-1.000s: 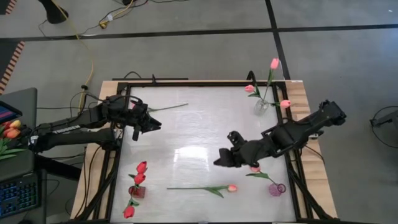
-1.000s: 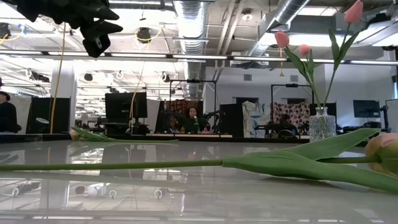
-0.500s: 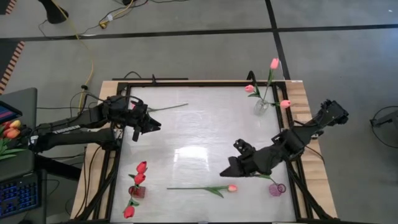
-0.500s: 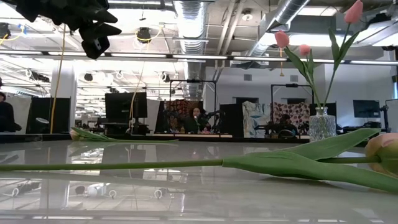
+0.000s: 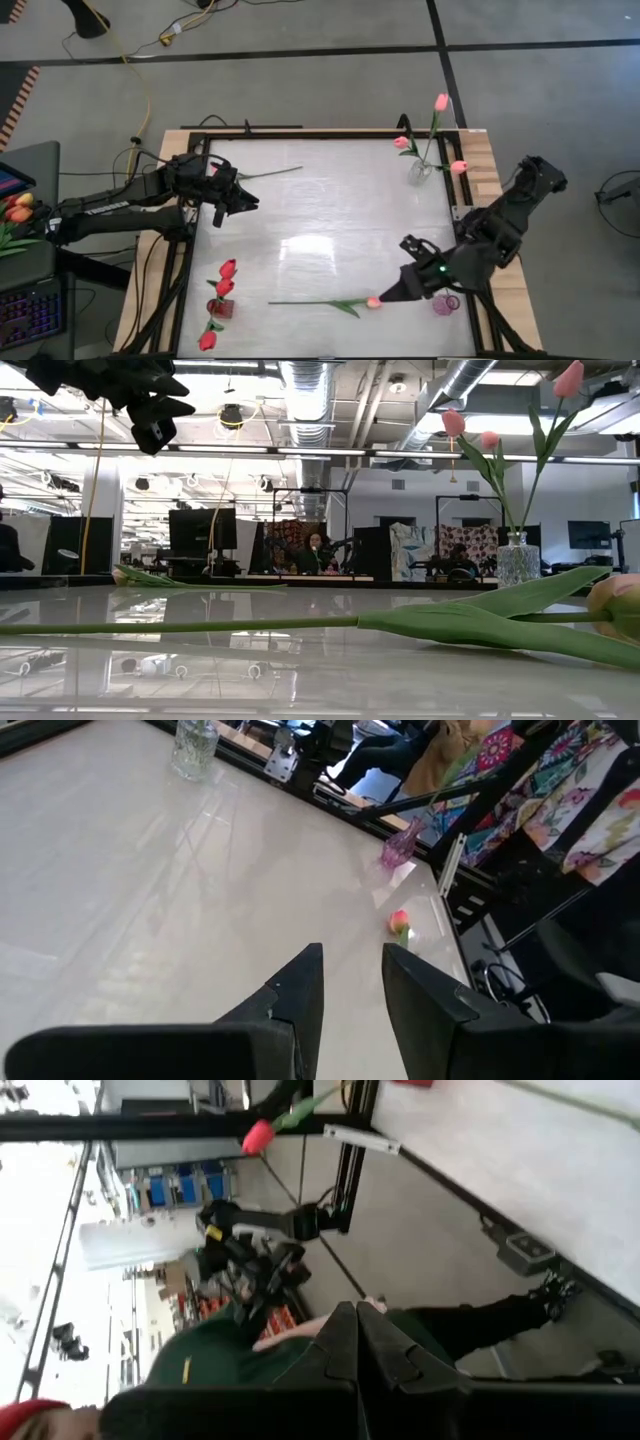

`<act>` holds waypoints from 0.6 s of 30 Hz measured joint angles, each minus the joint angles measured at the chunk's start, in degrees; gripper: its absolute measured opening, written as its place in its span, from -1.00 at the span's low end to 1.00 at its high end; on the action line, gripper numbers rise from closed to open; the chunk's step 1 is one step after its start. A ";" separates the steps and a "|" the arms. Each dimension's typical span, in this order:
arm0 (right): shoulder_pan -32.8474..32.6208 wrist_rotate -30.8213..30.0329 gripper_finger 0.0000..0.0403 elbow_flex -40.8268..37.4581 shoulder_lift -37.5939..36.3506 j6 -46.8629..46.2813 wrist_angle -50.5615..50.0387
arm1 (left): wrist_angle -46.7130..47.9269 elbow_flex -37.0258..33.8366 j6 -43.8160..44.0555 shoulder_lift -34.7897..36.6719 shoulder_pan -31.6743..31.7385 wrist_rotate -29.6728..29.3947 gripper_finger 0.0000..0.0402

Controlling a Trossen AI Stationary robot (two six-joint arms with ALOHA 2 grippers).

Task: Sort flowers into vase by color
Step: Put the pink flower in the pink vase

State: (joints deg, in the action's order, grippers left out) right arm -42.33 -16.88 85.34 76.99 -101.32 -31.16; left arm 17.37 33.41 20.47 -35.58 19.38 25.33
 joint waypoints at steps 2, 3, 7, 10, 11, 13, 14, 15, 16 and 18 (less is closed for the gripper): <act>-1.39 -0.44 -0.88 0.00 -0.70 2.14 0.17 | -0.03 0.00 0.02 0.01 0.00 0.54 -0.54; -1.99 -1.34 -0.88 0.00 -1.16 4.22 0.48 | -0.11 0.00 0.00 -0.01 0.00 0.95 -0.54; -4.24 -7.17 -0.88 0.00 -3.30 17.69 5.82 | 1.78 2.17 -0.98 -0.02 0.00 1.28 -0.54; -5.23 -11.07 -0.88 0.00 -4.76 30.11 11.42 | 5.78 6.11 -2.85 -0.02 -0.02 0.26 -0.54; -5.54 -12.38 -0.88 0.00 -5.12 33.82 12.77 | 7.48 7.83 -3.71 -0.03 -0.02 -0.67 -0.54; -6.08 -14.74 -0.88 0.00 -5.78 39.37 13.97 | 10.59 11.39 -5.11 -0.11 0.00 -2.60 -0.54; -6.25 -15.74 -0.88 0.00 -6.06 41.17 14.03 | 12.35 13.05 -5.57 -0.41 -0.02 -4.10 -0.54; -6.42 -16.68 -0.88 0.00 -6.27 42.35 13.79 | 14.63 14.67 -5.66 -0.91 -0.02 -5.78 -0.54; -6.45 -17.41 -0.88 0.00 -6.36 43.23 13.66 | 17.22 16.25 -5.70 -1.83 -0.02 -7.53 -0.54; -6.32 -17.66 -0.88 0.00 -6.38 45.03 13.66 | 22.65 19.25 -6.84 -5.06 0.15 -10.50 -0.54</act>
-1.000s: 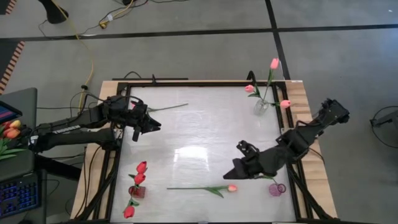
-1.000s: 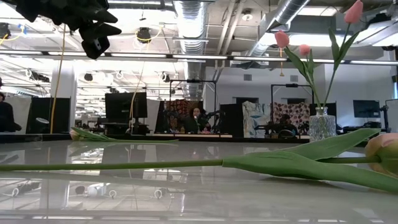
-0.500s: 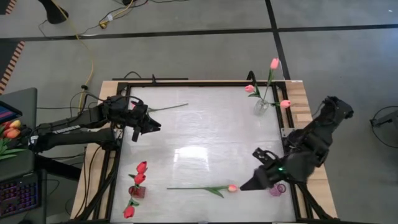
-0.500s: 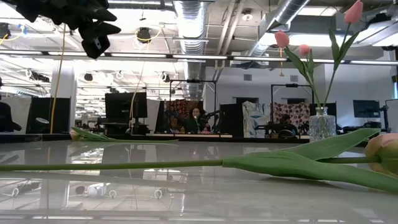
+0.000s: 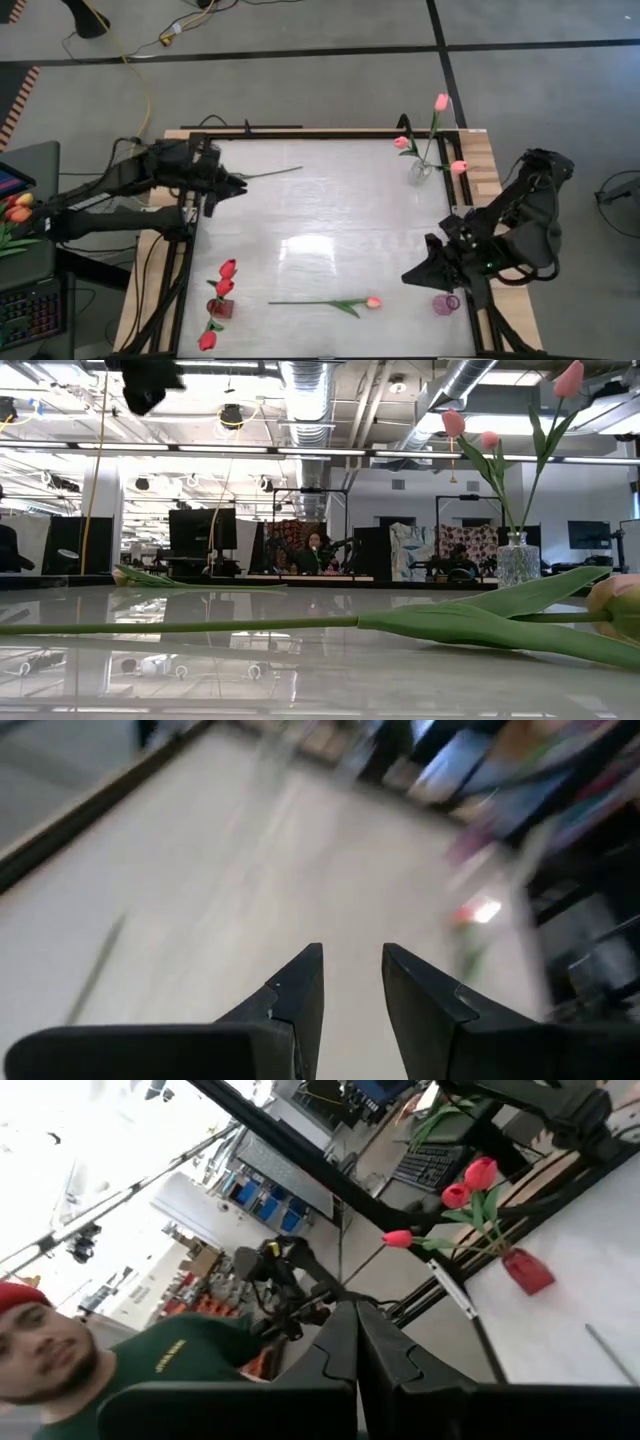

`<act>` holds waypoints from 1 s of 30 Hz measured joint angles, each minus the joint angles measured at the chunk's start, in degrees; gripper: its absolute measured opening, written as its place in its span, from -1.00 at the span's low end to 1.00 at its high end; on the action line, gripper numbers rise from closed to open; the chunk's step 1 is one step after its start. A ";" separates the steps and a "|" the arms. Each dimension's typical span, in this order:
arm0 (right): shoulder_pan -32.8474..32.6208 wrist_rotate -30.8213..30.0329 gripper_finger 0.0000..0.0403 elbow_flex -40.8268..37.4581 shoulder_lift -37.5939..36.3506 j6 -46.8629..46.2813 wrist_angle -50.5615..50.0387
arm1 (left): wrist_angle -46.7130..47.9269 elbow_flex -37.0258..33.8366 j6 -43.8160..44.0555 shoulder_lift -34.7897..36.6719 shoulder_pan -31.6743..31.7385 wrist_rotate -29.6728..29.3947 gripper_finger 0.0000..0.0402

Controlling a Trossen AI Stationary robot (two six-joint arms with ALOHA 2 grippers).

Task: Sort flowers into vase by color
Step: Put the pink flower in the pink vase

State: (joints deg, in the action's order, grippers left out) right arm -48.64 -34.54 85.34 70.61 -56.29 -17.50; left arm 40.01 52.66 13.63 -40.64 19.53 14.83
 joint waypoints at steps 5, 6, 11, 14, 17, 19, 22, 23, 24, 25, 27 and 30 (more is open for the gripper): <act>0.00 0.04 -0.87 0.00 0.26 1.38 -1.15 | 12.69 4.12 -7.70 -12.40 3.32 -6.31 -0.54; -0.11 0.04 -0.87 0.00 0.26 1.39 -1.64 | 14.84 4.36 -10.40 -15.04 4.44 -7.05 -0.54; -0.17 0.15 -0.87 0.00 0.26 1.41 -3.45 | 16.11 4.44 -25.90 -28.28 10.25 -9.34 -0.54; -0.13 0.14 -0.87 0.00 0.27 1.68 -3.81 | 12.58 4.48 -30.99 -34.83 13.12 -11.78 -0.54; -0.17 0.21 -0.87 0.00 0.87 3.31 -3.93 | 10.62 4.48 -35.53 -40.60 14.74 -16.62 -0.54; -0.60 0.74 -0.88 -0.01 1.06 3.71 -4.80 | 9.58 4.48 -37.98 -43.93 15.43 -18.71 -0.54; -0.75 1.03 -0.87 0.00 1.57 3.45 -5.10 | 8.47 4.48 -40.31 -48.13 16.66 -18.46 -0.52; -0.78 1.33 -0.87 0.00 1.71 3.45 -5.36 | 7.69 4.48 -40.96 -49.29 17.11 -18.34 -0.50; -0.95 1.65 -0.87 0.00 1.87 3.40 -5.70 | 6.86 4.48 -41.61 -50.40 17.48 -18.30 -0.47; -1.03 1.77 -0.87 -0.02 1.95 3.32 -5.86 | 6.19 4.48 -42.21 -51.36 17.84 -18.29 -0.44; -1.25 1.75 -0.87 -0.02 1.95 3.21 -5.87 | 5.05 4.48 -43.06 -52.76 18.61 -18.27 -0.36; -1.09 1.74 -0.87 -0.02 1.86 3.25 -5.85 | 3.53 4.48 -43.60 -54.09 19.50 -18.81 -0.22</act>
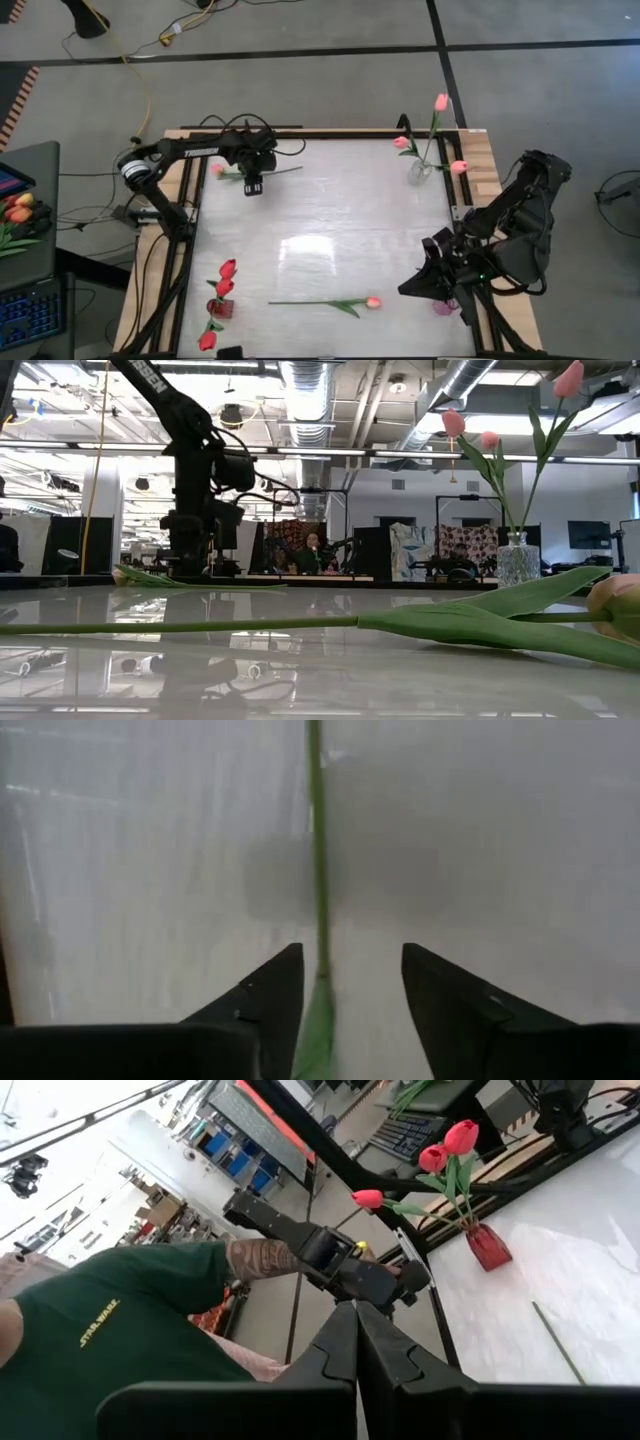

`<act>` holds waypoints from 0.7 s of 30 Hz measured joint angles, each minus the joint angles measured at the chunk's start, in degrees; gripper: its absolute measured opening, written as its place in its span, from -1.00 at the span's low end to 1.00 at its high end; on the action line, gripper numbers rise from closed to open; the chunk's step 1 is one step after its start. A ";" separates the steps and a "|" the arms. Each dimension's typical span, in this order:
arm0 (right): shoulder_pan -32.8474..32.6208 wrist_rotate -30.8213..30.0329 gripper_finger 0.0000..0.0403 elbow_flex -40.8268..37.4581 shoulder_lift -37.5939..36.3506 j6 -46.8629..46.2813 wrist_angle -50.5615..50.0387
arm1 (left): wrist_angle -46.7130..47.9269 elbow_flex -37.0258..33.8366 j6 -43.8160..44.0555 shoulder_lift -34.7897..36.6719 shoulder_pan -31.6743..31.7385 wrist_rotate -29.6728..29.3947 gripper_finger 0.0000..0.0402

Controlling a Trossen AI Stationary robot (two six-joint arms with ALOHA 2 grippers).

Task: Sort flowers into vase by color
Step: Put the pink flower in the pink vase

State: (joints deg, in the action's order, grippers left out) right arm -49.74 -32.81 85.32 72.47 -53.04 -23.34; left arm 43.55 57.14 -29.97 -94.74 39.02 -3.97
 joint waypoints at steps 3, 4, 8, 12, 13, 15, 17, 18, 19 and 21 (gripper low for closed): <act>0.00 0.01 -0.87 0.00 0.02 0.00 -0.22 | -0.78 0.00 -0.57 -0.19 1.32 -0.27 -0.10; 0.00 0.01 -0.87 0.00 0.02 0.00 -0.22 | -1.18 0.00 -0.94 -0.15 1.75 -0.20 -0.07; 0.00 0.01 -0.87 0.00 0.01 0.02 -0.27 | -1.55 0.00 -1.82 -0.18 4.07 0.33 -0.04; 0.00 0.01 -0.87 0.00 0.00 0.02 -0.39 | -0.97 0.00 -1.86 -1.58 5.60 2.11 -0.03; 0.00 0.03 -0.87 0.00 0.00 0.02 -0.49 | -0.84 0.00 -1.86 -2.30 5.71 2.22 -0.03; 0.00 0.20 -0.87 0.00 0.00 0.02 -0.45 | -1.02 0.00 -1.85 -3.91 5.71 2.37 -0.03; 0.00 0.44 -0.87 0.00 0.00 -0.07 -0.44 | -1.32 0.11 -1.47 -5.08 5.55 2.21 -0.03; 0.00 0.56 -0.87 0.00 0.00 -0.30 -0.49 | -1.37 0.16 -1.03 -5.48 5.55 2.19 -0.03; -0.02 0.60 -0.87 0.00 0.00 -0.34 -0.49 | -1.46 0.26 -0.94 -5.83 5.55 2.30 -0.03; -0.02 1.08 -0.87 0.00 0.01 -0.47 -0.51 | -1.74 0.20 -0.85 -6.16 5.55 2.71 -0.03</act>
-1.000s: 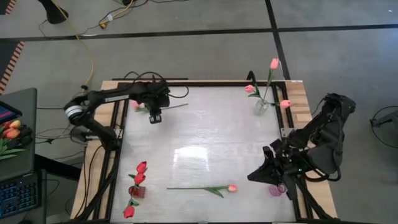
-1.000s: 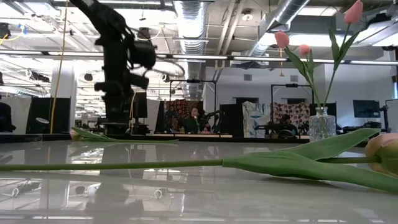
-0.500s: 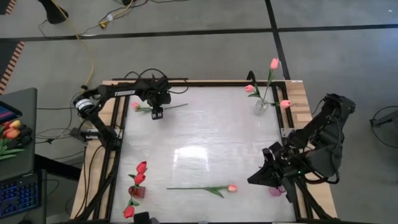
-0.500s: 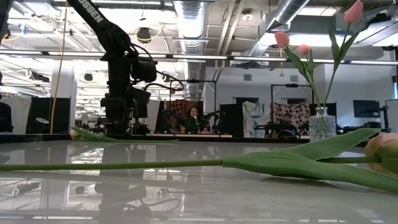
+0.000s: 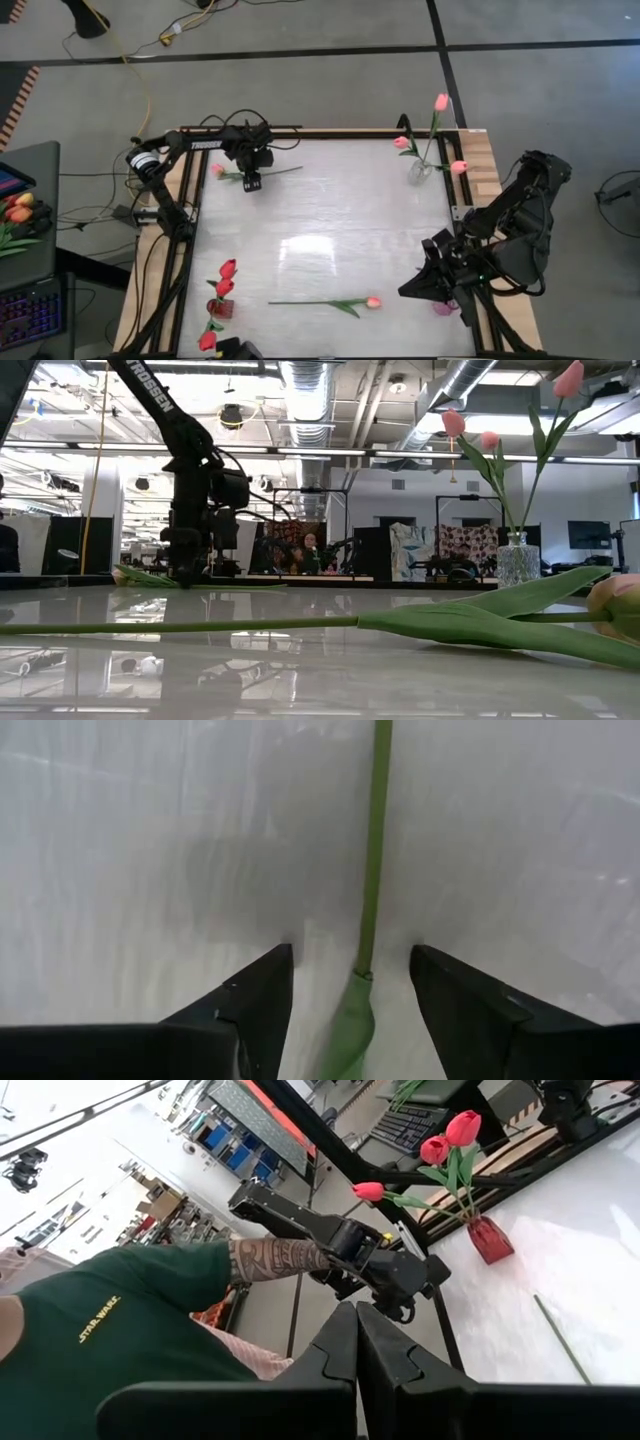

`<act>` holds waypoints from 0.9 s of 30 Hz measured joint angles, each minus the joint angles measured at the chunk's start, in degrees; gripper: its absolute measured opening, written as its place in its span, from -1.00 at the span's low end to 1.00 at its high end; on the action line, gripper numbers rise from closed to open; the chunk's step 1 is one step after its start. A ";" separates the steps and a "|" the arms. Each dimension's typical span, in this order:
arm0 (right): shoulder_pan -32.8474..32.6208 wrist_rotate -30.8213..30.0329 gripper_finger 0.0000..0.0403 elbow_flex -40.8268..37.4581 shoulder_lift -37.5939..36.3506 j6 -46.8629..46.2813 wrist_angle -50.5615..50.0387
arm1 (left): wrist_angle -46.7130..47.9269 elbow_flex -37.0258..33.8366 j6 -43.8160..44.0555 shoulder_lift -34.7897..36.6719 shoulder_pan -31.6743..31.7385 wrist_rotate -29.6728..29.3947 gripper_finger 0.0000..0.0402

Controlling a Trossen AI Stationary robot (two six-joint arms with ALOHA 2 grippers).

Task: Sort flowers into vase by color
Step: Put the pink flower in the pink vase

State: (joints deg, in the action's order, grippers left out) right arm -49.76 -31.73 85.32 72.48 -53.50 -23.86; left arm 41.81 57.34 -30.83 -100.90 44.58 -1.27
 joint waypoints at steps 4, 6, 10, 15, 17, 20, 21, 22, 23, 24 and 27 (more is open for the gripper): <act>0.00 0.34 -0.87 0.00 -0.04 -0.06 0.12 | 0.01 -0.02 -0.15 -0.05 0.00 0.45 -0.09; 0.00 0.38 -0.87 0.00 -0.10 -0.06 0.61 | 0.27 -0.02 0.05 -0.09 0.00 0.63 -0.19; -0.04 0.40 -0.87 0.00 -0.14 -0.06 0.81 | 0.80 -0.02 0.88 -0.16 -0.02 0.98 -0.53; -0.04 0.38 -0.87 0.00 -0.14 -0.07 0.84 | 0.78 -0.04 3.85 -0.22 0.00 0.45 -0.95; -0.04 0.42 -0.87 0.00 -0.14 -0.69 0.79 | 1.22 -0.04 4.77 0.18 0.00 0.62 -0.96; -0.04 0.42 -0.87 0.00 -0.14 -1.52 0.79 | 2.63 -0.11 5.57 1.70 0.00 1.45 -0.97; -0.04 0.46 -0.87 0.00 -0.14 -1.52 0.79 | 4.32 -0.11 6.06 2.45 -0.02 2.11 -0.99; -0.04 0.49 -0.87 0.00 -0.14 -1.54 0.75 | 5.64 -0.09 6.36 3.43 -0.04 2.92 -0.99; -0.04 0.53 -0.87 0.00 -0.14 -1.52 0.76 | 6.02 0.35 6.70 4.66 -0.06 3.49 -0.99; -0.04 0.53 -0.87 0.00 -0.14 -1.52 0.76 | 5.96 1.04 7.07 6.01 -0.07 4.19 -0.99; -0.04 0.55 -0.87 0.00 -0.14 -0.98 0.70 | 7.89 2.02 8.50 10.16 -0.07 5.96 -1.00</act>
State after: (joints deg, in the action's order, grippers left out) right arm -49.80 -31.18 85.32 72.34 -54.48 -23.16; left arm 49.70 59.36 -22.33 -90.74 44.51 4.70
